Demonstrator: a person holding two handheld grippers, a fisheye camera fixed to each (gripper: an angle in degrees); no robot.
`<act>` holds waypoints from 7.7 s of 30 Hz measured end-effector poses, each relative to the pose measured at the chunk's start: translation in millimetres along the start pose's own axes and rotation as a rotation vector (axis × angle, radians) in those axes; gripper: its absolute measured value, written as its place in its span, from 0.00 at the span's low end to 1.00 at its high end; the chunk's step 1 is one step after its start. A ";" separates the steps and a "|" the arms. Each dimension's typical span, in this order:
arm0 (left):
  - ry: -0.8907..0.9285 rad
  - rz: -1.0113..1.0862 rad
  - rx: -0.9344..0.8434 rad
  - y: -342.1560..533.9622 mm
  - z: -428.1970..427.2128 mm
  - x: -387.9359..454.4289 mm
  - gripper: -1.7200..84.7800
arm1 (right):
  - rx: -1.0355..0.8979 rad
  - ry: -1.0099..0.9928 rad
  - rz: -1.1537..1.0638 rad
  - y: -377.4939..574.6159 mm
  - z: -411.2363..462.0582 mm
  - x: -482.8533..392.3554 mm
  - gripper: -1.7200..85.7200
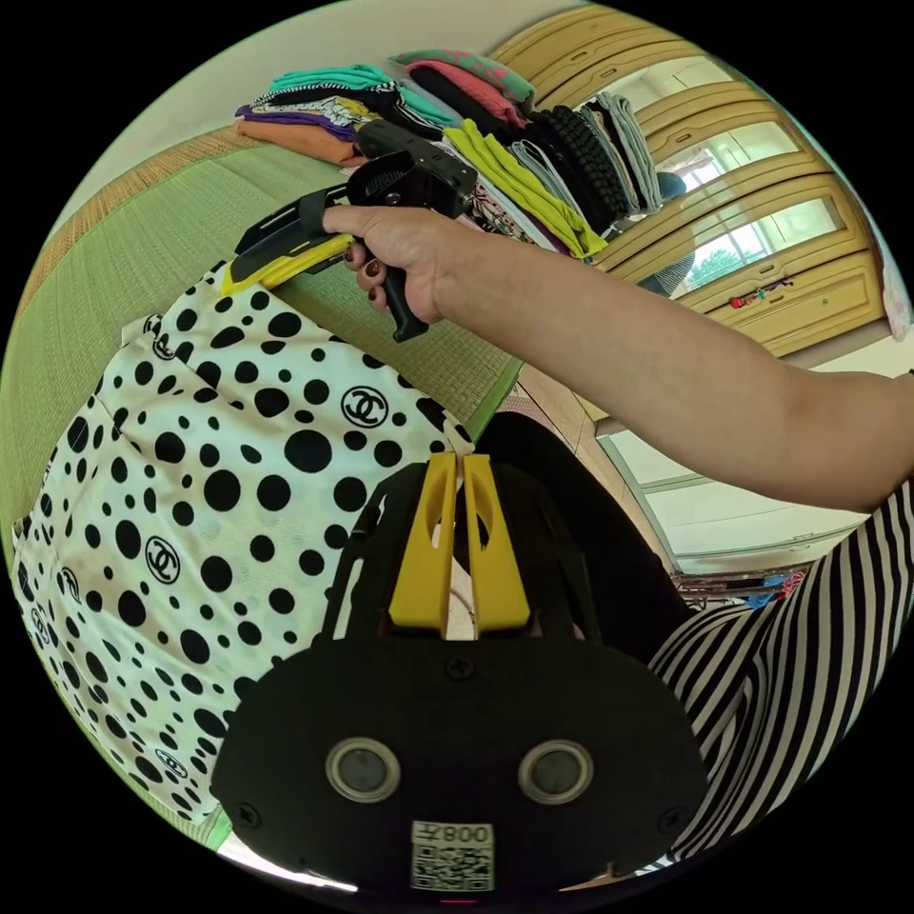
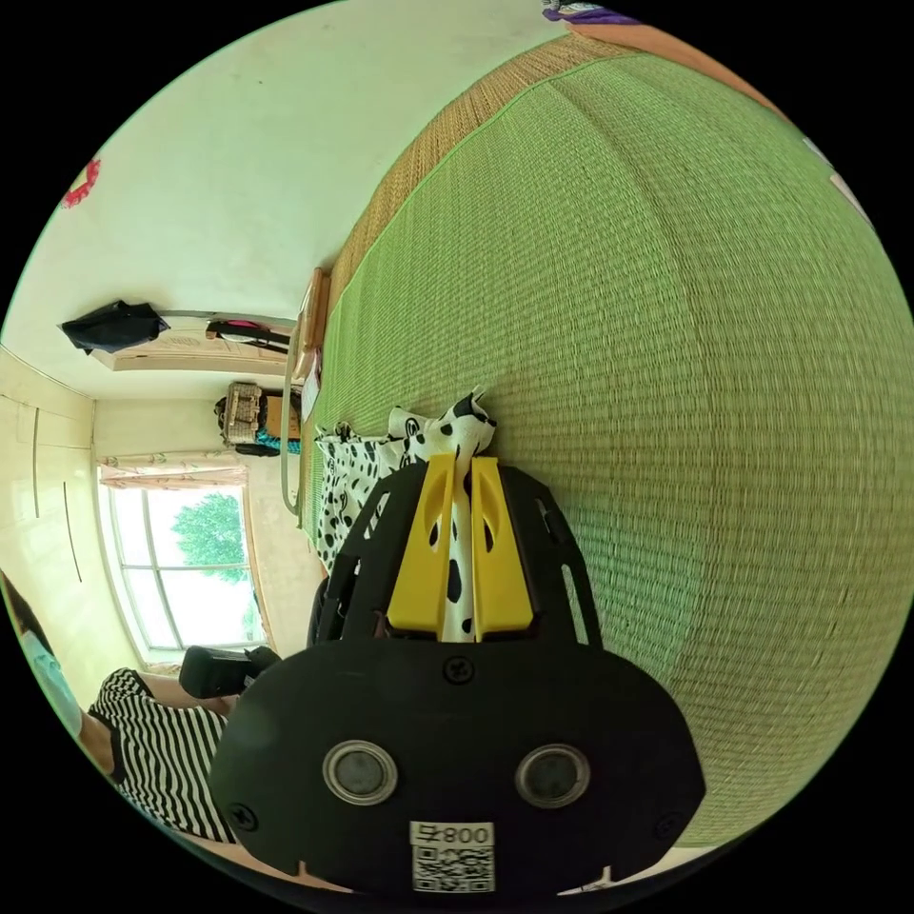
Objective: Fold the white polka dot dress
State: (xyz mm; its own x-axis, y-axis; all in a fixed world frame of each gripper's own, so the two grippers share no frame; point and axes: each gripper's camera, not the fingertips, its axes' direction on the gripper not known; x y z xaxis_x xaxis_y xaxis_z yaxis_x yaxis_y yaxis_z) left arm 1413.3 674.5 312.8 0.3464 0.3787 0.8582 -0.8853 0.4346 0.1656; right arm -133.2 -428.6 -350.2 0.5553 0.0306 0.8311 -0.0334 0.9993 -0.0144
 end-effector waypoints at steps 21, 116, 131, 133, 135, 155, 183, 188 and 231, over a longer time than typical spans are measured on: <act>0.136 -0.154 0.275 325.3 -78.1 -118.4 0.03 | 0.141 -0.125 -0.032 5.1 16.1 -96.5 0.05; -0.057 -0.742 0.499 1048.8 -112.3 -440.2 0.03 | -0.471 0.475 -0.610 42.2 437.0 -611.1 0.08; -0.112 -0.736 0.446 966.0 -143.8 -422.8 0.03 | -0.396 0.702 -0.723 109.4 397.3 -648.1 0.09; -0.107 -0.742 0.446 956.7 -148.6 -421.6 0.03 | -0.387 0.717 -0.741 116.1 391.5 -653.9 0.09; -0.112 -0.746 0.442 947.3 -153.5 -418.8 0.03 | -0.388 0.723 -0.750 121.1 389.8 -656.4 0.09; -0.117 -0.811 0.456 835.2 -193.1 -387.8 0.02 | -0.414 0.748 -0.801 154.2 333.2 -623.6 0.06; -0.201 -0.219 0.089 463.4 -127.0 -141.8 0.10 | -0.199 -0.126 -0.069 146.4 114.7 -340.3 0.13; -0.366 -0.140 -0.048 415.2 -96.2 -100.9 0.09 | -0.187 -0.204 0.009 153.8 105.1 -303.3 0.13; -0.003 -0.543 0.401 744.7 -160.6 -207.9 0.05 | -0.225 -0.406 0.083 191.0 148.8 -268.8 0.05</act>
State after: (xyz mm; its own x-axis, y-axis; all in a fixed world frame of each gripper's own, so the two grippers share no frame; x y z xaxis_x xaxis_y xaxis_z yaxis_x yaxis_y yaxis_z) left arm 731.9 1050.6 179.6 0.7746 0.1896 0.6034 -0.6324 0.2252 0.7412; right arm -412.5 -248.9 -493.5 0.1868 0.1453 0.9716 0.1422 0.9746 -0.1731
